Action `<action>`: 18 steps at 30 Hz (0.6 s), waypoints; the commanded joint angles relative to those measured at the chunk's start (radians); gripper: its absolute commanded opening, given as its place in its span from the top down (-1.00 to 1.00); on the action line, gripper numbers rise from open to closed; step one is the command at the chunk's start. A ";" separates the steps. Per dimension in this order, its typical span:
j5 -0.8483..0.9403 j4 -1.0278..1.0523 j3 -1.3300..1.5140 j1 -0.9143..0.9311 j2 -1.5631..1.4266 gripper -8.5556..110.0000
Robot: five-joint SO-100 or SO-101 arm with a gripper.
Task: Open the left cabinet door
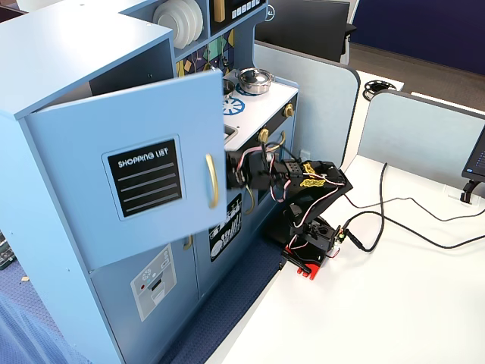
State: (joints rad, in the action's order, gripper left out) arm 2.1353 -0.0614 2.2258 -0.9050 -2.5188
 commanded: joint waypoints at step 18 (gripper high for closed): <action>-0.258 0.410 0.202 0.589 -0.301 0.75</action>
State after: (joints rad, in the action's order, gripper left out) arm 1.9834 0.1104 2.3961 -0.5384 -2.6737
